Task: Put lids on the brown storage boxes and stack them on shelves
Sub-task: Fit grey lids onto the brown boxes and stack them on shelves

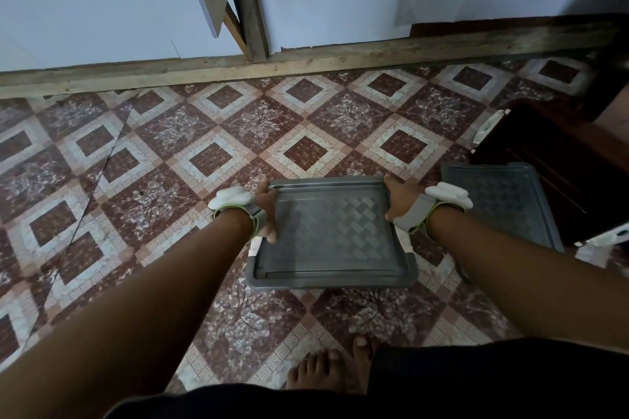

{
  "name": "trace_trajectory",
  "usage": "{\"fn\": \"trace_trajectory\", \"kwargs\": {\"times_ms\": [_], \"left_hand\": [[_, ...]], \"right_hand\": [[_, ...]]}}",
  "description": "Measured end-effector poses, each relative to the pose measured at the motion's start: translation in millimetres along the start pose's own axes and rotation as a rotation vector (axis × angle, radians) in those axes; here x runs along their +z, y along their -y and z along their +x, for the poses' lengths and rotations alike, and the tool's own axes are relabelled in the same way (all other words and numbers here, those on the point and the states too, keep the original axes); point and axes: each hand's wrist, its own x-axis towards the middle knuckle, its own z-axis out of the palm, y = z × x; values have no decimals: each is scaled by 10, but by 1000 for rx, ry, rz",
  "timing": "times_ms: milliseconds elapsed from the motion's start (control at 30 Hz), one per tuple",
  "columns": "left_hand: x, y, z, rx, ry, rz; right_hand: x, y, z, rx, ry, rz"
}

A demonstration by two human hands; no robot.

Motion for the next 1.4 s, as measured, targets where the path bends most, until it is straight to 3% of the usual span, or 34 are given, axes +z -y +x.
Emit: {"fn": "trace_trajectory", "kwargs": {"times_ms": [67,200,333,433,500,567,767,900,1067,1200,1400], "left_hand": [[30,-17,-106,-2,78,26],[271,-38,-297,-9,122,88],[423,2,-330,12,66,-49],[476,25,-299,-34,-23,-341],[482,26,-283,-155,-118,-696],[450,87,-260,-222,-127,-1015],[155,190,-541,-254,-88,-1225],[-277,268,-878,-215,-153,-1546],[-1022,269,-1480,39,-316,-1743],[-1599,227,-2037,190,-406,-1837],[-2314,152,-2909,191,-661,-1980]], "right_hand": [[47,-34,-55,-30,9,-56],[136,-196,-252,-82,269,-58],[296,-242,-431,-37,179,-42],[283,-309,-469,-42,241,101],[279,-312,-468,89,220,305],[296,-317,-433,134,176,348],[-212,-223,-607,117,132,200],[-777,-151,-874,39,-9,290],[-1565,-56,-1249,-39,-413,598],[-2107,85,-1686,-122,-600,808],[-2825,292,-2374,-168,-843,1090]]}}
